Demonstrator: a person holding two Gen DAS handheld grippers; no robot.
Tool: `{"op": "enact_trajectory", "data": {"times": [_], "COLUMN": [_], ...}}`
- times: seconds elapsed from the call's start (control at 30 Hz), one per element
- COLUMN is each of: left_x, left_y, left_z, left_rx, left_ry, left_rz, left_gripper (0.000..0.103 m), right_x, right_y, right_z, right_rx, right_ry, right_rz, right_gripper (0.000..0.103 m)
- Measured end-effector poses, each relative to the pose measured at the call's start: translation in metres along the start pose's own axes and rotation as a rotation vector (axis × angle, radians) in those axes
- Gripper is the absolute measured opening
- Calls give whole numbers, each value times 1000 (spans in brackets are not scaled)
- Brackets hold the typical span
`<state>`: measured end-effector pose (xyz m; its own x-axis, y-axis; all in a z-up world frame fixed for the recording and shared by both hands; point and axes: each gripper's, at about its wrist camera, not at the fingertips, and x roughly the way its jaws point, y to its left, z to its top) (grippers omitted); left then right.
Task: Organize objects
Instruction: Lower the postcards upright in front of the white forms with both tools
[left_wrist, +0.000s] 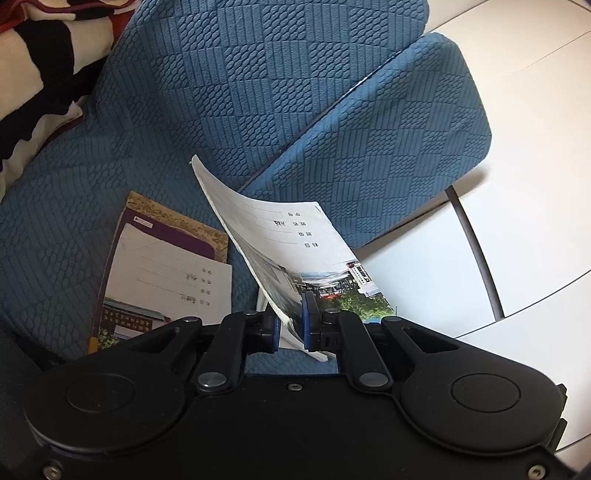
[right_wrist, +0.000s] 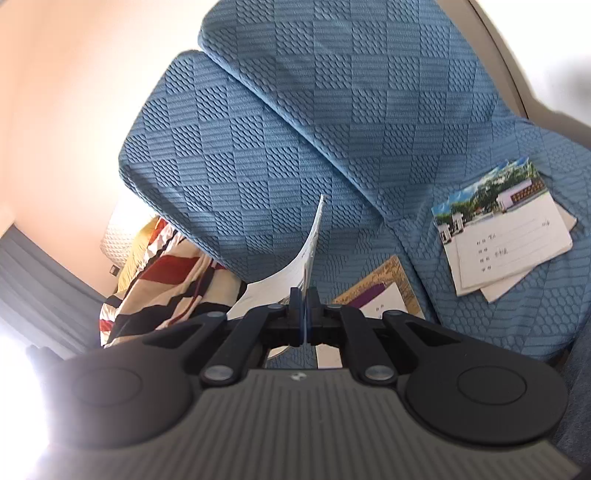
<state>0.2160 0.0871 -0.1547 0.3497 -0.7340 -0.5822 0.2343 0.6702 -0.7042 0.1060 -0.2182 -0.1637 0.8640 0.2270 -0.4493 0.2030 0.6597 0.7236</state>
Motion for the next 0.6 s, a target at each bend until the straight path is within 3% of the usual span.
{"op": "enact_trajectory", "data": {"times": [0.37, 0.6], "left_x": [37, 63], "left_y": [68, 94], "left_z": [-1, -14], "left_rx": [-72, -115], "left_ry": [43, 86], "left_rz": [67, 113], "left_gripper": [9, 9], "right_x": [47, 70], "right_y": [-23, -43], "right_z": [-29, -47], "right_rx": [8, 10], "right_ry": [54, 102], "right_rz": [-18, -87], "right_gripper": [4, 5]}}
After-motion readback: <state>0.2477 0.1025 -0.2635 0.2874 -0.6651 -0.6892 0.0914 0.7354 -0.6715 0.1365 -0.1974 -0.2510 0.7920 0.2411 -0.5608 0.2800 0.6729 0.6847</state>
